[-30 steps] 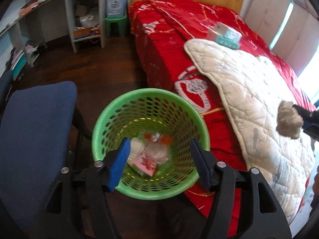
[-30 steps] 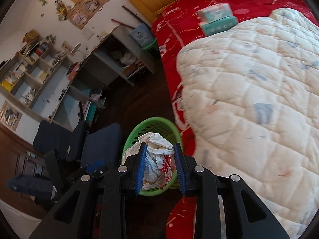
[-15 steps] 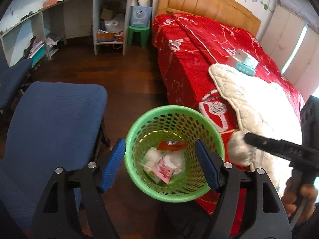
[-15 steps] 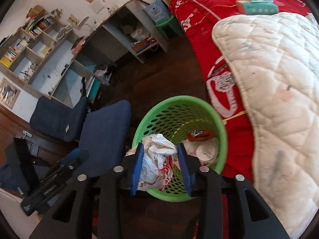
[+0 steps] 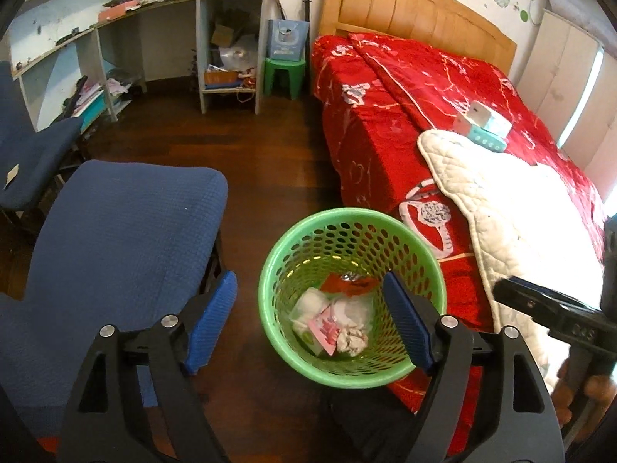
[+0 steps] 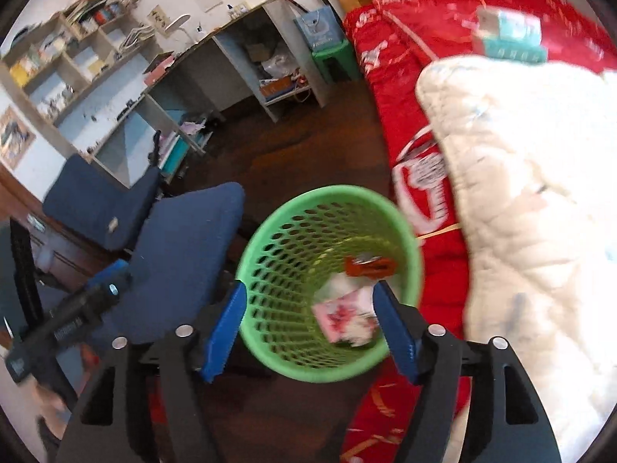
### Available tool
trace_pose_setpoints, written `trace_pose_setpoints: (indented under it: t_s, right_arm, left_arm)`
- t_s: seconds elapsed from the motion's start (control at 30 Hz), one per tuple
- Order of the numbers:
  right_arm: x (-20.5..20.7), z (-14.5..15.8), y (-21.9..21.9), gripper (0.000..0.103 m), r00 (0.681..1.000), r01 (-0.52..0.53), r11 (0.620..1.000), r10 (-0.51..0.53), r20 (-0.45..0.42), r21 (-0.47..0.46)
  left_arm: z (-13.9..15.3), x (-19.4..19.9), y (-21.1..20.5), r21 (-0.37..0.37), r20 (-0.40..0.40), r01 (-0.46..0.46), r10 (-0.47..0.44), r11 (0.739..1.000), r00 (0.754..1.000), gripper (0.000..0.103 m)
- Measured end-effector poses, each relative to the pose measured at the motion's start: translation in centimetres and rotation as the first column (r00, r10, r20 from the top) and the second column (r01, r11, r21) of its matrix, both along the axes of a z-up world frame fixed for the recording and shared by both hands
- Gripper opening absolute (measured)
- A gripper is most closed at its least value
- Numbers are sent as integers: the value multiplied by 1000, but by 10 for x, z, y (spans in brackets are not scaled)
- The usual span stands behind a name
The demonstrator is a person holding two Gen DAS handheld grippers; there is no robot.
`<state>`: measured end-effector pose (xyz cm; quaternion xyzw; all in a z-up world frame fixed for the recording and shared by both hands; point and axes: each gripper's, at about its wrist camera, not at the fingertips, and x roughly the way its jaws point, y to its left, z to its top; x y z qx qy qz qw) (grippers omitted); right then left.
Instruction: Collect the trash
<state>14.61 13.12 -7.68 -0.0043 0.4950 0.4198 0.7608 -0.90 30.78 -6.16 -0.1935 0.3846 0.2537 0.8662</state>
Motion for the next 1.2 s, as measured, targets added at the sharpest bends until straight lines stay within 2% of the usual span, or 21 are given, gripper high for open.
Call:
trace_pose_setpoints:
  t_s: [0.17,0.3,0.37,0.73,0.97,1.2]
  right_arm:
    - [-3,17,-40,82,994,34,999,-30,102,-29]
    - [-7,30,-68,86,983,76,996,-67,168,-47]
    - [-11,37,-82,90,978,101,993,-89,191,-55]
    - [-40,54,-138,94,927,222,969,-175,332,-109]
    - [-54,57,-173,94,896,314,944,-258,362,-104]
    - [-67,68,-208,95,850,408,907,-336,406,-103]
  left_arm:
    - [7,-3,-10,12,13,-2,2,1000,1000,80]
    - [14,2,-24,26,20,15,-15,1000,1000,80]
    - [18,3,-34,37,26,27,-28,999,999,84]
    - [42,3,-80,96,53,85,-91,992,994,89]
    - [50,6,-113,150,44,130,-138,980,989,92]
    - [50,19,-150,152,39,211,-219,966,975,94]
